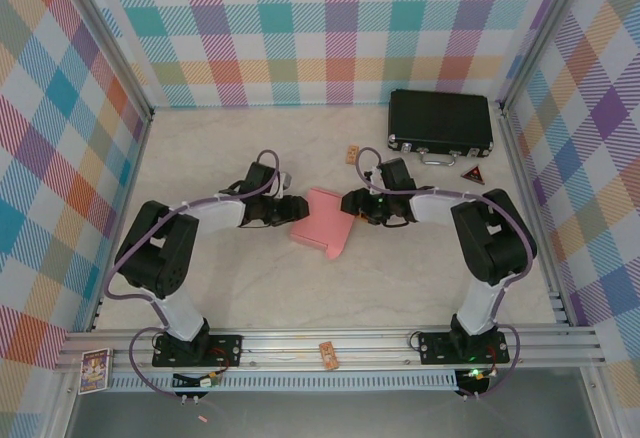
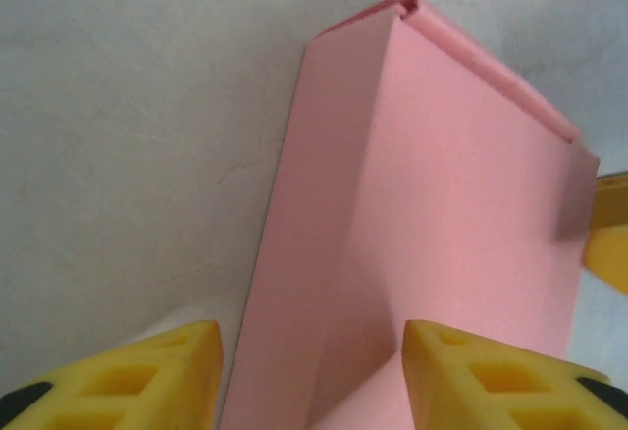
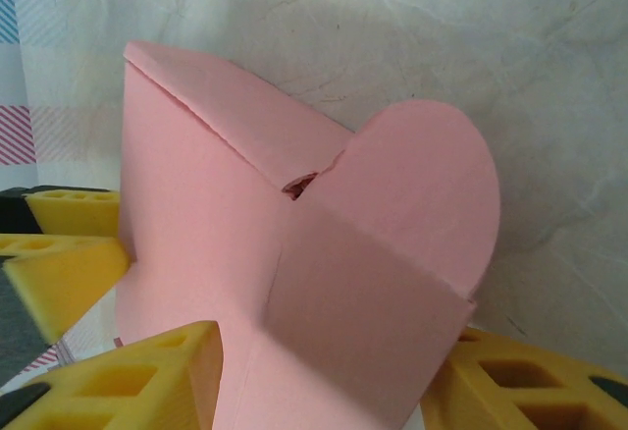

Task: Fold the paper box

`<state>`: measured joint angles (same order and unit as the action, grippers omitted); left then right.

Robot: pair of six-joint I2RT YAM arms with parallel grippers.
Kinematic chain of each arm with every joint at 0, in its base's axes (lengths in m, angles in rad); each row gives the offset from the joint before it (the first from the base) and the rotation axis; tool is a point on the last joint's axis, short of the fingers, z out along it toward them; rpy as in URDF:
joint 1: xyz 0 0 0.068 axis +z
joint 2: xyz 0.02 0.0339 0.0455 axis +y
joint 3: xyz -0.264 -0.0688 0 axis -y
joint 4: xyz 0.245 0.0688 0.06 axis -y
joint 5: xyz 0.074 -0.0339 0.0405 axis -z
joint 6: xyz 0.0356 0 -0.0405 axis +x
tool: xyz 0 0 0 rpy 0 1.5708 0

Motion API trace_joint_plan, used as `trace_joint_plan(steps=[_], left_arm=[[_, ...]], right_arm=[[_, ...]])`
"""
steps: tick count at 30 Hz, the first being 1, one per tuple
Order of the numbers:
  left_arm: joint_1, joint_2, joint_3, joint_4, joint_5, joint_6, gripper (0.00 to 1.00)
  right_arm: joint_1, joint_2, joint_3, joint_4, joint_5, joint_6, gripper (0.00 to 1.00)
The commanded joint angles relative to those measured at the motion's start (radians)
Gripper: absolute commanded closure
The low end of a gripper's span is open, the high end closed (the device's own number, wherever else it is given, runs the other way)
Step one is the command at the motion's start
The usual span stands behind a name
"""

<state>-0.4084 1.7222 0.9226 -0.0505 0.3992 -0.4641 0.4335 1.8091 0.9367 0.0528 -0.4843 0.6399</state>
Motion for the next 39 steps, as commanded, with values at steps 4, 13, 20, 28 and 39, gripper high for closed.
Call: trace_joint_plan(steps=[4, 13, 20, 28, 39], left_arm=[[0.027, -0.026, 0.012, 0.068, -0.036, -0.028, 0.49], [0.028, 0.052, 0.024, 0.094, 0.041, -0.001, 0.59], [0.028, 0.053, -0.036, 0.131, 0.03, -0.029, 0.72], [0.028, 0.047, -0.099, 0.208, 0.02, -0.085, 0.76], [0.029, 0.029, -0.126, 0.277, 0.044, -0.128, 0.73]], right_arm=[[0.006, 0.03, -0.032, 0.106, -0.091, 0.049, 0.46], [0.018, 0.06, -0.069, 0.217, -0.136, 0.108, 0.47], [0.025, 0.046, -0.077, 0.291, -0.169, 0.135, 0.5], [0.04, -0.027, -0.036, 0.274, -0.175, 0.128, 0.5], [0.057, -0.056, 0.046, 0.19, -0.168, 0.095, 0.5]])
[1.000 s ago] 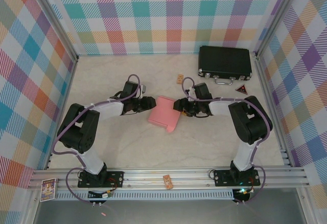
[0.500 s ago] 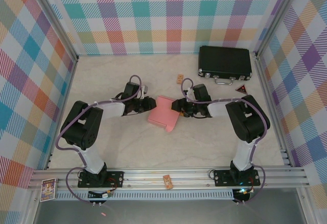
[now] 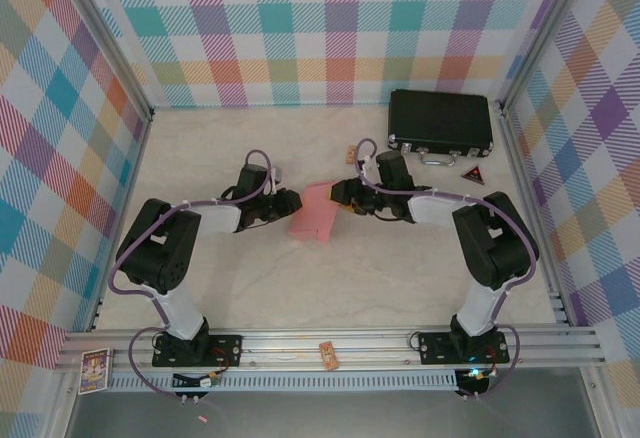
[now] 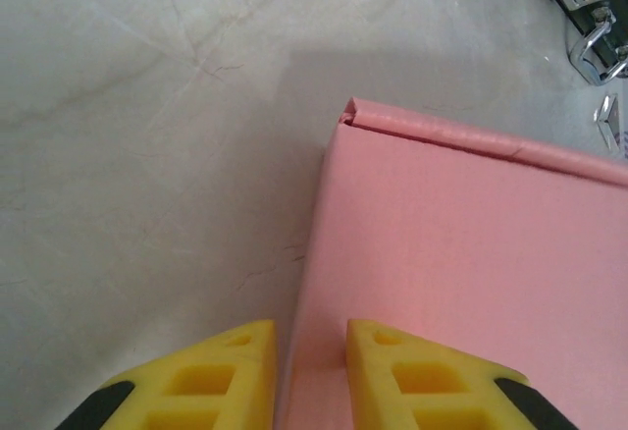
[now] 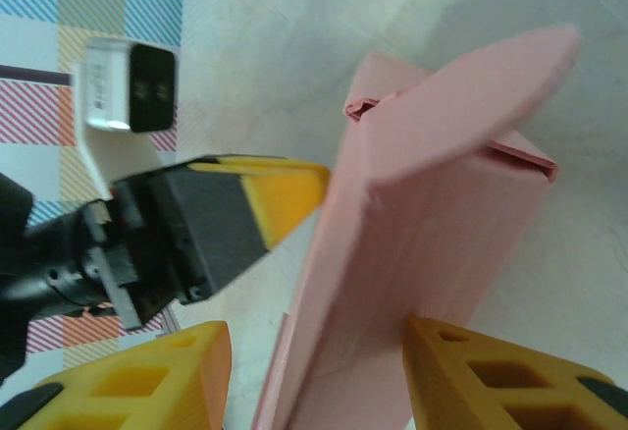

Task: Fold the paper box

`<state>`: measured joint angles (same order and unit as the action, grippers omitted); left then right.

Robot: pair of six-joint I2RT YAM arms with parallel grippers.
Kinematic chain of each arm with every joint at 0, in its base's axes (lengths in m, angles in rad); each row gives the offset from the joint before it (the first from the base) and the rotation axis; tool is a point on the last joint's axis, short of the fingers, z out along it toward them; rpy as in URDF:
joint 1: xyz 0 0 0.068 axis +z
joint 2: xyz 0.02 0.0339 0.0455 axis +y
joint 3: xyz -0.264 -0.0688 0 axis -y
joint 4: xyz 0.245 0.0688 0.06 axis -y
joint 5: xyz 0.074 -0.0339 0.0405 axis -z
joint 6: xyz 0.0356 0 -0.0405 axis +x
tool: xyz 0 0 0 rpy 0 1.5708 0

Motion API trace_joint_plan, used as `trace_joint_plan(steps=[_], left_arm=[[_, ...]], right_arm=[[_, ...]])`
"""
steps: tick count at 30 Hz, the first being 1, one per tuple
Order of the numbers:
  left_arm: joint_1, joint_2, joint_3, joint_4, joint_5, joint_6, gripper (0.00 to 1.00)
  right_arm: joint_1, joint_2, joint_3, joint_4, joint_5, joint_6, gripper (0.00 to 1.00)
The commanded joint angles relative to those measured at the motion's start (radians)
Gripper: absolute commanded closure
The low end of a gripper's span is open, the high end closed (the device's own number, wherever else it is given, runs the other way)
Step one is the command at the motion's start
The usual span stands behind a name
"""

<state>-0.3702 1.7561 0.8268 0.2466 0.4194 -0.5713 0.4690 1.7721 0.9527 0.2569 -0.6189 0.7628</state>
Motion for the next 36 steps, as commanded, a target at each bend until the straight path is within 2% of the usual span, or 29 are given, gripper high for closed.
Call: trace_joint_plan(steps=[1, 12, 22, 27, 31, 36], left_arm=[[-0.009, -0.004, -0.033, -0.014, 0.026, -0.024, 0.72], [-0.009, 0.016, -0.063, 0.033, 0.04, -0.044, 0.68], [0.012, 0.001, 0.001, -0.078, -0.039, 0.008, 0.63], [0.02, 0.008, 0.061, -0.132, -0.051, 0.034, 0.63], [0.025, 0.006, 0.085, -0.163, -0.1, 0.041, 0.59], [0.028, 0.072, 0.154, -0.136, -0.038, 0.057, 0.58]], right_arm=[[0.025, -0.015, 0.041, -0.024, -0.035, -0.033, 0.5], [0.055, 0.04, 0.16, -0.091, -0.054, -0.064, 0.5], [0.06, 0.002, 0.231, -0.193, -0.012, -0.111, 0.48], [0.059, -0.038, 0.255, -0.271, 0.067, -0.156, 0.48], [0.049, -0.111, 0.228, -0.338, 0.19, -0.186, 0.47], [0.039, -0.146, 0.155, -0.438, 0.322, -0.218, 0.51]])
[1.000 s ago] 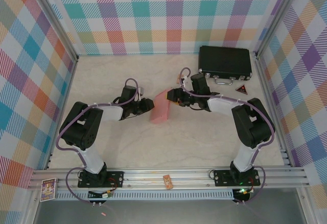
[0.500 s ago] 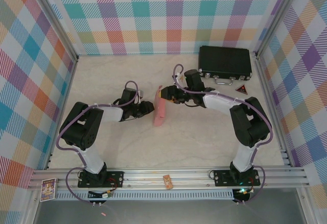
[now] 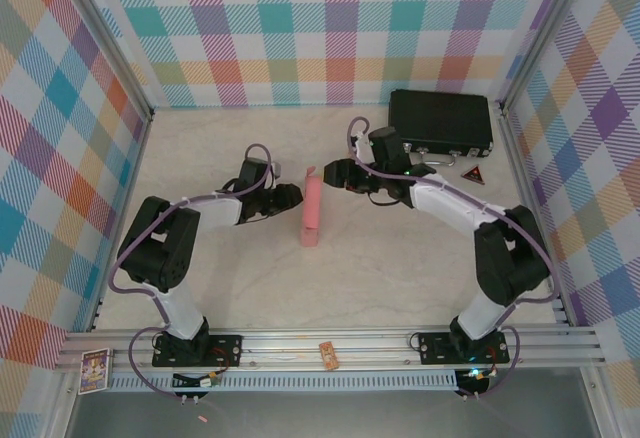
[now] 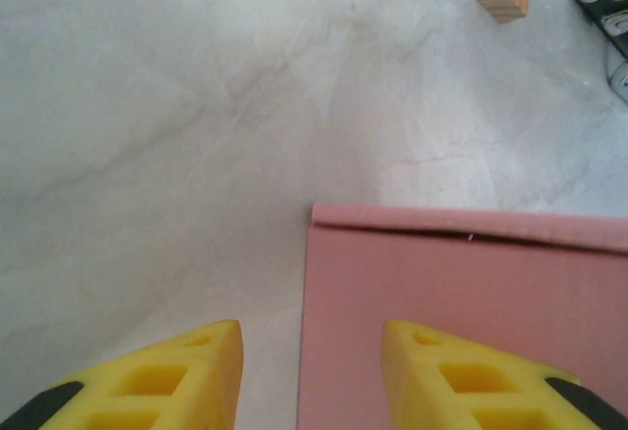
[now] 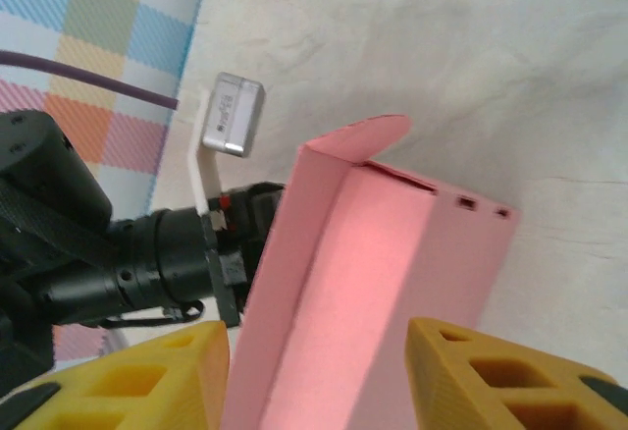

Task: Fold the paper box

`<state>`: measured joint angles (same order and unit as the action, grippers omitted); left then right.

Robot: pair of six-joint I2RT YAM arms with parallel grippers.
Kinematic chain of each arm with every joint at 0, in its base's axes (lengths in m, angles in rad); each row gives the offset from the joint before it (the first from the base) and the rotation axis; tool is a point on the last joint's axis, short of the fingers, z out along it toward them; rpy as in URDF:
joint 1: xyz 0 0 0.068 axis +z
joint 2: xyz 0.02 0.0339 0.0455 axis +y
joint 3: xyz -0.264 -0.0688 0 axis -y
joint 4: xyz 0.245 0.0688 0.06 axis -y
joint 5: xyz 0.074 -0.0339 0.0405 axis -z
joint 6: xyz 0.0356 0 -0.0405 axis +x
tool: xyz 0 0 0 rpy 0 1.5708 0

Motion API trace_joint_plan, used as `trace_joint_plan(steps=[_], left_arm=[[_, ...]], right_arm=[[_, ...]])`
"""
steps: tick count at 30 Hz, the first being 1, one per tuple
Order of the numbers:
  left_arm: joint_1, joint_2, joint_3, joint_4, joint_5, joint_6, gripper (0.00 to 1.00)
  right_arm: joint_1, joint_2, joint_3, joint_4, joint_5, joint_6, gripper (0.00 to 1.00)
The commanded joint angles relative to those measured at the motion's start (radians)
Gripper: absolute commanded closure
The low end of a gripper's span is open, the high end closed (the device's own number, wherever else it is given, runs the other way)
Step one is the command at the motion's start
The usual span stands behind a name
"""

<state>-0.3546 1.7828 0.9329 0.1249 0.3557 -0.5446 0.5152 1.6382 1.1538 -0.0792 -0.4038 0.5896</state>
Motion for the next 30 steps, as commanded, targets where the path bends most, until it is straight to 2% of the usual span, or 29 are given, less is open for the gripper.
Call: trace_joint_plan(steps=[1, 10, 14, 20, 25, 30], left_arm=[[0.013, 0.066, 0.067, -0.014, 0.031, 0.033, 0.58], [0.015, 0.196, 0.242, -0.07, 0.101, 0.076, 0.59], [0.017, 0.241, 0.304, -0.1, 0.137, 0.086, 0.59], [0.024, 0.199, 0.278, -0.11, 0.114, 0.092, 0.59], [0.026, 0.179, 0.274, -0.126, 0.107, 0.107, 0.59], [0.027, 0.187, 0.279, -0.125, 0.118, 0.105, 0.59]], right_arm=[[-0.007, -0.011, -0.073, -0.097, 0.098, -0.04, 0.53], [0.08, 0.031, -0.267, 0.129, 0.057, 0.081, 0.6], [0.133, 0.062, -0.292, 0.238, 0.095, 0.15, 0.6], [0.128, -0.029, -0.319, 0.234, 0.168, 0.147, 0.6], [0.101, -0.104, -0.296, 0.197, 0.131, 0.116, 0.58], [0.074, -0.098, -0.267, 0.234, 0.075, 0.127, 0.55]])
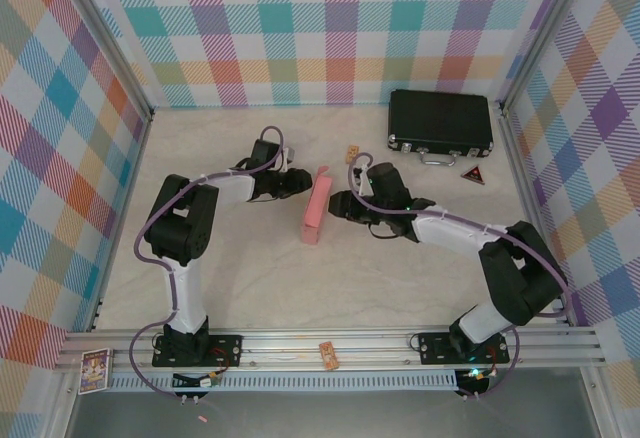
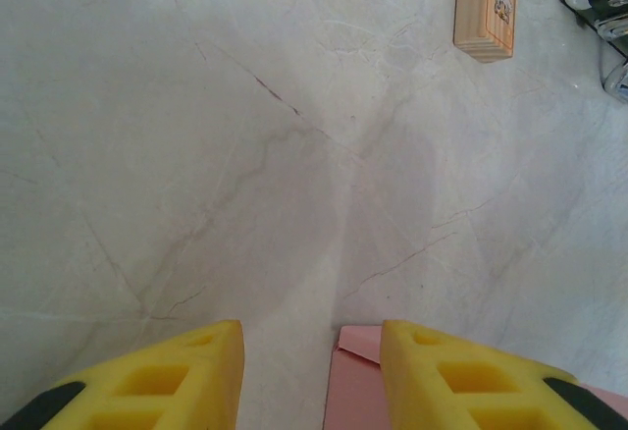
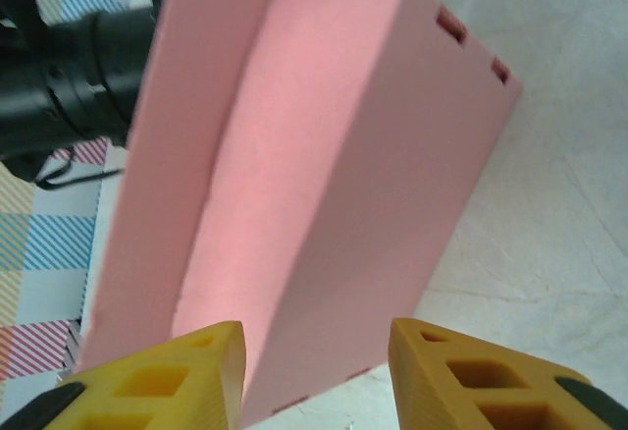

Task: Fold the paper box

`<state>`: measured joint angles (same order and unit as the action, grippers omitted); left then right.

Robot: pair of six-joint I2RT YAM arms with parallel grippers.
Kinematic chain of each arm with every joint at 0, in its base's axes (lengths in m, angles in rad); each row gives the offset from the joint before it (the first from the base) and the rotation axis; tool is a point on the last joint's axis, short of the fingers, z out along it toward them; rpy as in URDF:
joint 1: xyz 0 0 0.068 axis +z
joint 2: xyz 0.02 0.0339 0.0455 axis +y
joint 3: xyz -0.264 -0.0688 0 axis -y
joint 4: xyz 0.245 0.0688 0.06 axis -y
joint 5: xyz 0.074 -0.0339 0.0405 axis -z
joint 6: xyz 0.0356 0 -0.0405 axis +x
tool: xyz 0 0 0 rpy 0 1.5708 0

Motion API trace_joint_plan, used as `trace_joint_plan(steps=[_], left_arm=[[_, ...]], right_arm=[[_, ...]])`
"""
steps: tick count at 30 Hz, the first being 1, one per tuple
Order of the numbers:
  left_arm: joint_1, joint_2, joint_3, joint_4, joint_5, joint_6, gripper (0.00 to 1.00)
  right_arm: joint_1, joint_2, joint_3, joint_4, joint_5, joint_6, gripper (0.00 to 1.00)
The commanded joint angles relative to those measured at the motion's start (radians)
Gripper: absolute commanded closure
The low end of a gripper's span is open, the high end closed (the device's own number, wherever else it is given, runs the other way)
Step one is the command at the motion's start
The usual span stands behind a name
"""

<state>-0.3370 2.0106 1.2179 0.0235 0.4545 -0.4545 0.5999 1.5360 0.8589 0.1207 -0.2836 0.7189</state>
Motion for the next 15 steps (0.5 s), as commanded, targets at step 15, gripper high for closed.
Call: trace_joint_plan(steps=[15], left_arm=[[0.009, -0.031, -0.002, -0.021, 0.05, 0.016, 0.59]], right_arm=[[-0.011, 0.18, 0.158, 0.009, -0.063, 0.032, 0.47]])
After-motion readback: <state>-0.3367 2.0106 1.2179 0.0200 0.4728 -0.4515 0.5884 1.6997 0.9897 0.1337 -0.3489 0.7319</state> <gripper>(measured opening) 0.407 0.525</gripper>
